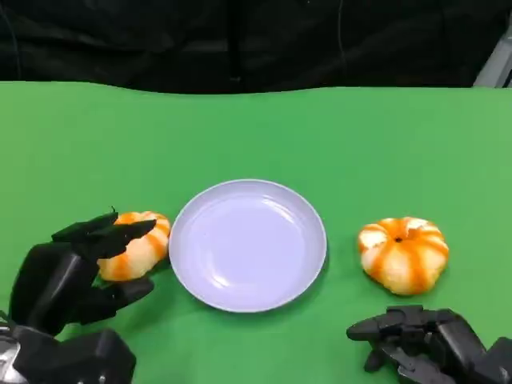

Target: Grasp the bread from the table and place it into the plate.

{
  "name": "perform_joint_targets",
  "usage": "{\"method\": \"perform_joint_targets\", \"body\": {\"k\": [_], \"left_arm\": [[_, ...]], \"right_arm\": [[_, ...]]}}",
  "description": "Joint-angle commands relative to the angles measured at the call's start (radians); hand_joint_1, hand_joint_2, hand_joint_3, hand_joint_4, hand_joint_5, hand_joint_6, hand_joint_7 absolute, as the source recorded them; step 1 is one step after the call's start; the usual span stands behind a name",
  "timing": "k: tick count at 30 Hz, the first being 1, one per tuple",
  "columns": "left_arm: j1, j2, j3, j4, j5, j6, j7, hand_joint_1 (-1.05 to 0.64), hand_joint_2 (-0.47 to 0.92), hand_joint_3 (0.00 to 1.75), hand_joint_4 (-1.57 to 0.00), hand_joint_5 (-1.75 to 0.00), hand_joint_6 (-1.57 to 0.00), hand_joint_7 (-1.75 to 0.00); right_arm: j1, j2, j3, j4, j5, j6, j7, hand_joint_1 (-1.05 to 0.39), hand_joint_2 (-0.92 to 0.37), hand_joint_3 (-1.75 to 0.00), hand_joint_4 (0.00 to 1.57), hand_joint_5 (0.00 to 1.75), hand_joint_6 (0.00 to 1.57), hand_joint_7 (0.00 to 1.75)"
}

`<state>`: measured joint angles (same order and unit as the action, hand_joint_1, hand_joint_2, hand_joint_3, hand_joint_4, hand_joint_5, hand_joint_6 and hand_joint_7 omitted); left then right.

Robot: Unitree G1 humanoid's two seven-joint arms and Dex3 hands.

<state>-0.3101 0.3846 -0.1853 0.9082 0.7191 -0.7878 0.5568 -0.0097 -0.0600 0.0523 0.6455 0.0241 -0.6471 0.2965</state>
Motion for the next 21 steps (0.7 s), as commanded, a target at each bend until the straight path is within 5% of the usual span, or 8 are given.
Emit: {"method": "perform_joint_targets", "body": {"k": [1,21], "left_arm": [[-0.039,0.017,-0.028,0.052,-0.013,0.027,0.018,-0.7,0.92,0.31,-0.46,0.0,-0.68,-0.02],[-0.138,-0.004,-0.102,0.195,-0.066,0.125,-0.023,-0.74,0.92,0.3,-0.44,0.0,-0.67,0.0]], "right_arm": [[0.001,-0.01,-0.005,0.004,-0.007,-0.006,-0.008,-0.05,-0.92,-0.4,0.78,1.17,1.11,0.29],[0.005,-0.008,-0.003,-0.002,-0.005,-0.004,-0.009,-0.05,-0.92,-0.39,0.81,1.13,1.12,0.28]]}}
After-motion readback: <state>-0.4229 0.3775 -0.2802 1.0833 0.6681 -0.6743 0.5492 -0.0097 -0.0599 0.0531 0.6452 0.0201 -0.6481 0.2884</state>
